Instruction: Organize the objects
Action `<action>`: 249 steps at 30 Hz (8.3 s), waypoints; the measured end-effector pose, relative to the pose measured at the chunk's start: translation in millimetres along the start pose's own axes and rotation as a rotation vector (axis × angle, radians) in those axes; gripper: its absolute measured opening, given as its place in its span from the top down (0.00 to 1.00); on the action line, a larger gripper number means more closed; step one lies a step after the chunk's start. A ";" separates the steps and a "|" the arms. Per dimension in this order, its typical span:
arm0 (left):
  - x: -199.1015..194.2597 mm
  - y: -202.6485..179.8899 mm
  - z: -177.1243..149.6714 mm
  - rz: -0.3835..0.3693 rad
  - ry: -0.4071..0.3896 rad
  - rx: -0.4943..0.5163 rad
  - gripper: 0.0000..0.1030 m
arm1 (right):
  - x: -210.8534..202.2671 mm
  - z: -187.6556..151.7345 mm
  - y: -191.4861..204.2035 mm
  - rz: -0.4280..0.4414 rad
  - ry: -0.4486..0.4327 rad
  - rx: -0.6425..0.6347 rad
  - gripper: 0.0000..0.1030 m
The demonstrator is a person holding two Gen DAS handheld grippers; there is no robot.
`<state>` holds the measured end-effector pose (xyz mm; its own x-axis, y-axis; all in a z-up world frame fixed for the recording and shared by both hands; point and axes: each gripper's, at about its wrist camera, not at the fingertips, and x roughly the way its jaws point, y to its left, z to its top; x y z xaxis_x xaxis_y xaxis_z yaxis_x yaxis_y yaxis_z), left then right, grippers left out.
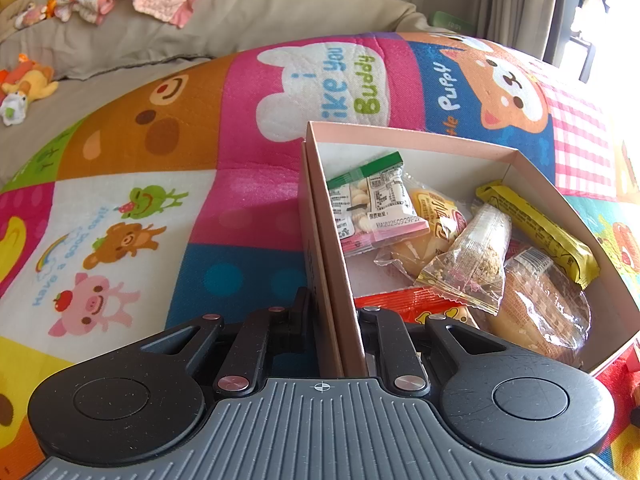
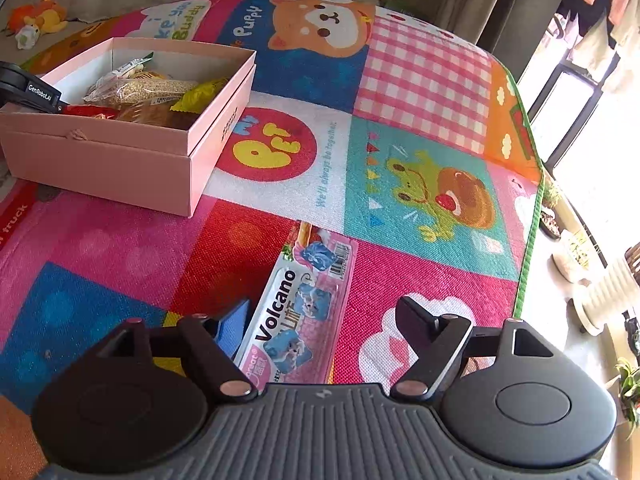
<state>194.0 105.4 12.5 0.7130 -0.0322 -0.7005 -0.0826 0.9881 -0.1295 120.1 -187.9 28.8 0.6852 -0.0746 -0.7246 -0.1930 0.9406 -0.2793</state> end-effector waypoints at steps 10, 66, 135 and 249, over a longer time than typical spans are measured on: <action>0.0 -0.2 -0.1 0.001 0.000 0.001 0.84 | 10.6 -10.9 -31.7 0.131 0.061 0.227 0.20; 0.1 1.0 0.1 -0.004 0.000 0.000 0.84 | -81.6 -50.0 5.0 0.414 0.152 0.160 0.39; -3.5 -8.2 2.6 0.059 0.022 0.019 0.84 | -8.0 145.5 44.9 0.317 -0.167 0.168 0.22; -141.0 -92.6 -181.6 0.025 -0.165 0.108 0.58 | -44.2 -77.8 52.6 0.215 -0.176 0.195 0.00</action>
<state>-25.4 -8.9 -4.2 0.8168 0.0087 -0.5768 -0.0329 0.9990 -0.0314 25.0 -160.9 -2.8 0.7572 0.1745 -0.6294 -0.2197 0.9755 0.0062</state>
